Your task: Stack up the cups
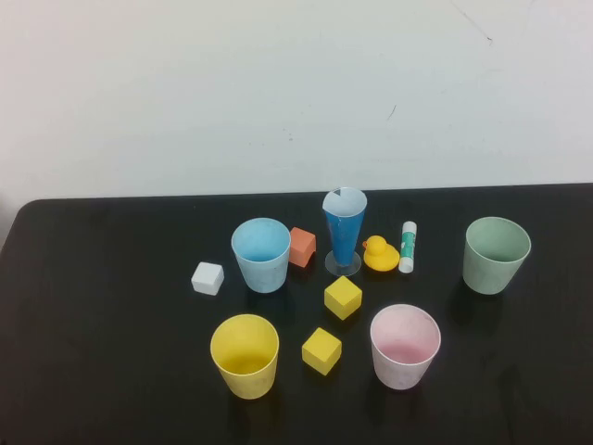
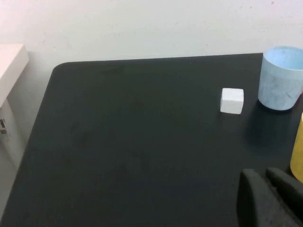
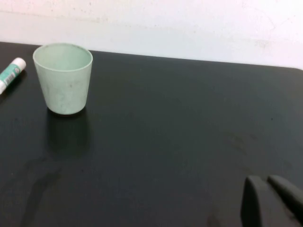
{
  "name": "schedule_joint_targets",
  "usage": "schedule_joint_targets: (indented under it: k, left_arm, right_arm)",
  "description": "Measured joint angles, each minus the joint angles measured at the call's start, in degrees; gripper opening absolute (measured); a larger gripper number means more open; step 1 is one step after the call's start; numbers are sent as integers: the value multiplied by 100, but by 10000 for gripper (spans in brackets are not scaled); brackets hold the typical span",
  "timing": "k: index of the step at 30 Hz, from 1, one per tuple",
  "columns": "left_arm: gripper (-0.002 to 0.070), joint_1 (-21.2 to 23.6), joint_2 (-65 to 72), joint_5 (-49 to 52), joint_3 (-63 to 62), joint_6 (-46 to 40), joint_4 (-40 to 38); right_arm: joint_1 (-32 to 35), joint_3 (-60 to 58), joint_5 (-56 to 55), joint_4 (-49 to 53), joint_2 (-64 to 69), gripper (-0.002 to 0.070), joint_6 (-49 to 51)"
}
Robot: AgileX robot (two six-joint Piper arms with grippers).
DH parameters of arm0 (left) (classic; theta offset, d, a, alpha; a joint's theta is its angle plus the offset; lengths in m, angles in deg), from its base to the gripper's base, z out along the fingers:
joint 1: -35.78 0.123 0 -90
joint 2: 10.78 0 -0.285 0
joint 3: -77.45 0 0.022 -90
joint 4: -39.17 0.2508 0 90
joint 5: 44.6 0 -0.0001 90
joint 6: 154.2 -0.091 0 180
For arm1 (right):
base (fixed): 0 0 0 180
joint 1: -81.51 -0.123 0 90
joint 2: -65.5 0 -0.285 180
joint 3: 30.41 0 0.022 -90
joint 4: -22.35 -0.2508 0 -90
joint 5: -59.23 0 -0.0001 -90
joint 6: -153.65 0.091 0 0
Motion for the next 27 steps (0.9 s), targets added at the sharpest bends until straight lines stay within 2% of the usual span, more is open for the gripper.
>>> schedule_joint_targets:
  k: [18, 27]
  left_arm:
    - [-2, 0, -2, 8, 0, 0, 0]
    - [-2, 0, -2, 8, 0, 0, 0]
  right_arm:
    - [0, 0, 7, 517, 0, -3, 0]
    - [0, 0, 36, 1220, 0, -3, 8]
